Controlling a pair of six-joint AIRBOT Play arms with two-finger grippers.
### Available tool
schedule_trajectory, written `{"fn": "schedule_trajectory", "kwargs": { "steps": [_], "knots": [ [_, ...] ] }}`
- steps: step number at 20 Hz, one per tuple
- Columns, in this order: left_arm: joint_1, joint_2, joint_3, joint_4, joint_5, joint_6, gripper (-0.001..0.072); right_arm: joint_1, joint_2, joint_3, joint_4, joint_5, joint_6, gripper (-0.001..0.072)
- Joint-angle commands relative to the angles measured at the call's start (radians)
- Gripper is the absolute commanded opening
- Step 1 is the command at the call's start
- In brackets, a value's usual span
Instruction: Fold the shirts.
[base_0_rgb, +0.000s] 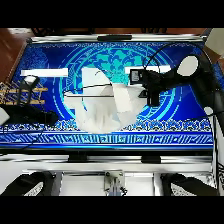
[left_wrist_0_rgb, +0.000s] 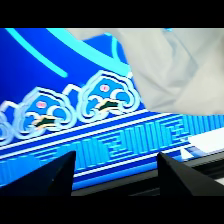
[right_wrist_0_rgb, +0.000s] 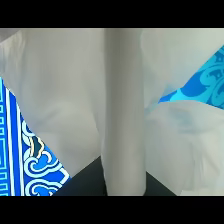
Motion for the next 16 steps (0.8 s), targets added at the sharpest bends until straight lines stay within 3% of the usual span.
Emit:
{"fn": "schedule_trajectory", "kwargs": {
  "steps": [1,3,6,9,16],
  "knots": [
    [-0.048,0.012,-0.255,-0.422,0.349,-0.051,0.0578,0.056,0.043,0.0,-0.046,-0.008,0.165,0.0054],
    [-0.151,-0.011,-0.337,-0.513,0.558,-0.024,0.062,0.107,0.067,0.0,-0.104,-0.04,0.299,0.0054],
    [-0.256,-0.084,-0.355,-0.513,0.742,-0.045,0.0619,0.157,0.096,0.0,-0.181,-0.072,0.415,0.0054],
    [-0.288,-0.169,-0.354,-0.512,0.868,-0.009,0.0617,0.161,0.111,0.0,-0.19,-0.071,0.44,0.0054],
    [-0.305,-0.229,-0.353,-0.558,1.084,-0.015,0.0613,0.161,0.117,0.0,-0.183,-0.066,0.461,0.0054]
  ]
}}
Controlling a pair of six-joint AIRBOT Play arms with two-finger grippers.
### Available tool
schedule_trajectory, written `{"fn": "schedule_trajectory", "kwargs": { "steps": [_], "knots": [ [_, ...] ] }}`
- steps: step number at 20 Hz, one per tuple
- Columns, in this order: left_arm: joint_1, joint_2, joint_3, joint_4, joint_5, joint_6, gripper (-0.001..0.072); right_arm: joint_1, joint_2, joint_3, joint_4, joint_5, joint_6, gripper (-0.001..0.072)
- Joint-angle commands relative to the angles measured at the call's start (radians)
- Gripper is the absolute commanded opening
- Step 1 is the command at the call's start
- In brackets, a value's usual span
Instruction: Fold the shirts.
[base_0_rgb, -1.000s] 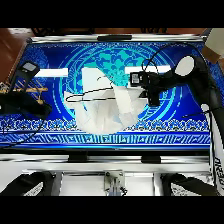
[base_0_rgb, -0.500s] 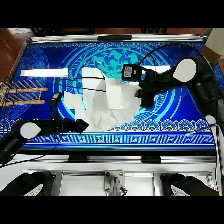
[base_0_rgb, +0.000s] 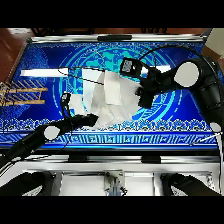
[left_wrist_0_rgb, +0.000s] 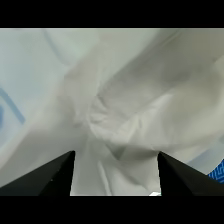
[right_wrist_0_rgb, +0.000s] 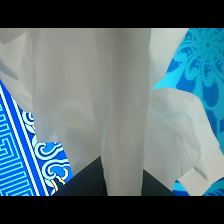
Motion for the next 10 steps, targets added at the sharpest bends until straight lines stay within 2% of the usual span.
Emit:
{"fn": "schedule_trajectory", "kwargs": {
  "steps": [1,4,6,7,8,10],
  "knots": [
    [-0.018,-0.019,-0.002,-0.058,0.155,0.002,0.061,0.002,0.003,0.0,-0.005,-0.001,0.023,0.0054],
    [-0.037,-0.045,-0.002,-0.143,0.259,0.002,0.0594,0.002,0.003,0.0,-0.004,-0.002,0.043,0.0054],
    [-0.045,-0.068,0.002,-0.169,0.271,0.001,0.0591,0.002,0.003,0.0,-0.005,-0.001,0.043,0.0054],
    [-0.045,-0.071,0.003,-0.169,0.269,-0.01,0.0506,0.002,0.003,0.0,-0.005,-0.001,0.043,0.0054],
    [-0.045,-0.07,0.003,-0.169,0.277,-0.017,0.0364,0.002,0.003,0.0,-0.005,-0.001,0.043,0.0055],
    [-0.045,-0.07,0.003,-0.169,0.314,-0.046,0.0252,0.002,0.003,0.0,-0.005,-0.001,0.043,0.0054]
  ]
}}
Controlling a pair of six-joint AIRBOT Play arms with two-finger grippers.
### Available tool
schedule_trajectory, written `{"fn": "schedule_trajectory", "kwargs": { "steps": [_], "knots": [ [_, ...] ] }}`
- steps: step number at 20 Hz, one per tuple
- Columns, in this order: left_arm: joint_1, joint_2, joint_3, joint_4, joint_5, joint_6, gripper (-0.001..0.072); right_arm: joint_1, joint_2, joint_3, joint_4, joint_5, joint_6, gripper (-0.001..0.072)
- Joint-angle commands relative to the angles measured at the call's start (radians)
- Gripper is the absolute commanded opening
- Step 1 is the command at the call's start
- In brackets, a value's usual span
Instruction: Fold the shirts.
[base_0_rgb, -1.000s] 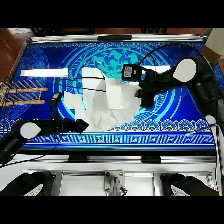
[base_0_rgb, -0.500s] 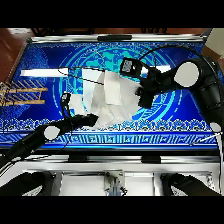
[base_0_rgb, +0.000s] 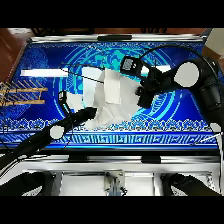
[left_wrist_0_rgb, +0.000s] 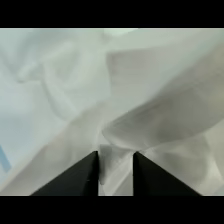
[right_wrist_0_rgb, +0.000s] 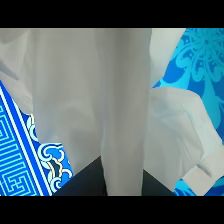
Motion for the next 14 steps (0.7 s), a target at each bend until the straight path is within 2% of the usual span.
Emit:
{"fn": "schedule_trajectory", "kwargs": {
  "steps": [1,2,5,7,10,14],
  "knots": [
    [-0.003,-0.006,0.002,-0.018,0.074,-0.053,0.0117,0.001,0.001,0.0,0.0,0.0,0.006,0.0054],
    [0.0,-0.003,0.006,-0.018,0.084,-0.064,0.0044,0.001,0.001,0.0,0.0,0.0,0.013,0.0054],
    [0.035,0.038,0.019,-0.015,0.081,-0.054,0.0041,0.001,0.001,0.0,-0.003,0.0,0.054,0.0055],
    [0.102,0.098,0.021,-0.014,0.074,-0.017,0.0039,0.001,0.001,0.0,-0.003,0.0,0.094,0.0055],
    [0.284,0.208,0.027,-0.014,0.005,0.018,0.0038,0.001,0.0,0.0,-0.003,0.0,0.164,0.0055],
    [0.457,0.245,0.06,-0.014,-0.051,0.017,0.0039,0.001,0.001,0.0,0.077,0.003,0.172,0.0054]
  ]
}}
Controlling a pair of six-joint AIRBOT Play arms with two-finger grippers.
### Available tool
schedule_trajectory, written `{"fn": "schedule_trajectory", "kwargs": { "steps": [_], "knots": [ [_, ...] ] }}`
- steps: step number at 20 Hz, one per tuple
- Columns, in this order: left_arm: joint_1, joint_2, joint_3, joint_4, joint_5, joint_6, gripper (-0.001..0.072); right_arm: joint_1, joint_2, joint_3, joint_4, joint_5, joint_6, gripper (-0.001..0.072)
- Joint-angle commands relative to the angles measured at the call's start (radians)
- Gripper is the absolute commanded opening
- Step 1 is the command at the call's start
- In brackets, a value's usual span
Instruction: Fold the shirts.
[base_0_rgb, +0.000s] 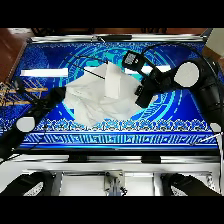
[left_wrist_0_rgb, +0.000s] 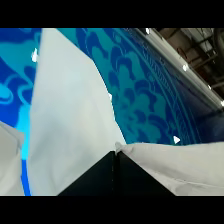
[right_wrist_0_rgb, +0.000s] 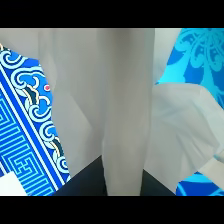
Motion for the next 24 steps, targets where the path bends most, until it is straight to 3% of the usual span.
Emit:
{"fn": "schedule_trajectory", "kwargs": {
  "steps": [1,3,9,12,17,21,24],
  "knots": [
    [0.136,0.031,0.039,0.0,-0.049,0.011,0.0038,0.001,0.0,0.0,0.109,0.013,0.016,0.0054],
    [0.159,0.031,0.073,0.0,-0.048,0.012,0.0038,0.009,0.0,0.0,0.164,0.04,0.007,0.0053],
    [0.166,0.034,0.15,0.0,-0.062,0.031,0.0038,0.086,-0.011,0.0,0.051,0.053,-0.019,0.0052],
    [0.167,0.062,0.164,0.0,-0.061,0.085,0.0039,0.086,-0.017,0.0,-0.001,0.053,-0.006,0.0051],
    [0.163,0.105,0.164,0.0,-0.082,0.093,0.0038,0.085,-0.019,0.0,-0.011,0.053,0.002,0.0051],
    [0.08,0.163,0.171,0.0,-0.083,0.104,0.0039,0.092,-0.062,0.0,-0.015,0.065,0.035,0.0051],
    [-0.063,0.204,0.217,0.0,-0.086,0.196,0.0038,0.128,-0.095,0.0,-0.063,0.032,0.073,0.0051]
  ]
}}
